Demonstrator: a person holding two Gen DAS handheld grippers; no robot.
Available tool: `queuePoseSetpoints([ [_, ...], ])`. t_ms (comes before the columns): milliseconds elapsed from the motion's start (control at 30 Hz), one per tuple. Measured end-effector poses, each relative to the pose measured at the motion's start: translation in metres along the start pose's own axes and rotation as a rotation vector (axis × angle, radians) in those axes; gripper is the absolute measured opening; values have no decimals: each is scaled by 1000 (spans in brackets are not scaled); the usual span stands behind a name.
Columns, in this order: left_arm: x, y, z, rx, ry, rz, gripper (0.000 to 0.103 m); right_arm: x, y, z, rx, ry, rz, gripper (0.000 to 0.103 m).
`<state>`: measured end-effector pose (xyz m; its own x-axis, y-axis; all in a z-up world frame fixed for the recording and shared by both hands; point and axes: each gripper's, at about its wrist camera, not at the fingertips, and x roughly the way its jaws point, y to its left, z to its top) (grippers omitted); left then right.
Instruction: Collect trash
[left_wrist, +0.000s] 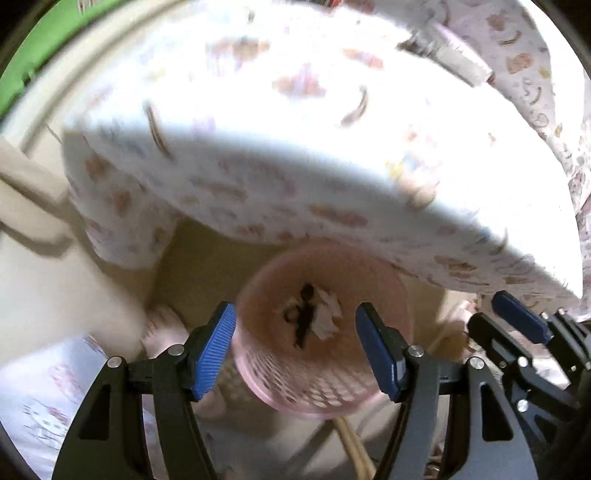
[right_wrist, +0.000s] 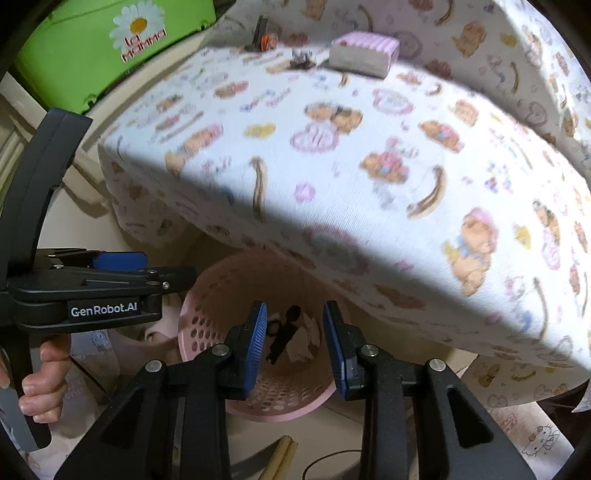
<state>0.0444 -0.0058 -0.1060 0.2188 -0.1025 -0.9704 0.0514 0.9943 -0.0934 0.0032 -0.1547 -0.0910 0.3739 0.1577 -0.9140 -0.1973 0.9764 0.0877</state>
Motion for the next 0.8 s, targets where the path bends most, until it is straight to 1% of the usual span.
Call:
queuePoseSetpoints([
  [67, -11, -6, 1, 41, -61, 48, 67, -8, 0, 1, 7, -26, 3, 36],
  [133, -23, -7, 2, 59, -119, 67, 67, -15, 1, 3, 11, -48, 5, 36],
  [300, -49, -11, 4, 86, -239, 47, 69, -34, 5, 9, 16, -130, 16, 37],
  [333, -54, -11, 5, 81, -265, 44, 69, -38, 6, 10, 15, -145, 21, 40],
  [367, -58, -11, 6, 77, -284, 45, 69, -41, 5, 10, 14, -160, 25, 42],
  [500, -67, -12, 7, 88, -367, 68, 70, -58, 6, 12, 6, -237, 24, 44],
  [633, -68, -9, 14, 79, -407, 66, 71, -70, 7, 18, 2, -299, 10, 46],
  [700, -69, -12, 17, 74, -400, 71, 71, -72, 6, 23, 5, -325, -10, 49],
  [767, -70, -11, 22, 77, -395, 49, 71, -74, 4, 29, 6, -354, -44, 50],
  [800, -71, -10, 24, 75, -400, 54, 72, -75, 3, 32, 6, -366, -59, 50],
])
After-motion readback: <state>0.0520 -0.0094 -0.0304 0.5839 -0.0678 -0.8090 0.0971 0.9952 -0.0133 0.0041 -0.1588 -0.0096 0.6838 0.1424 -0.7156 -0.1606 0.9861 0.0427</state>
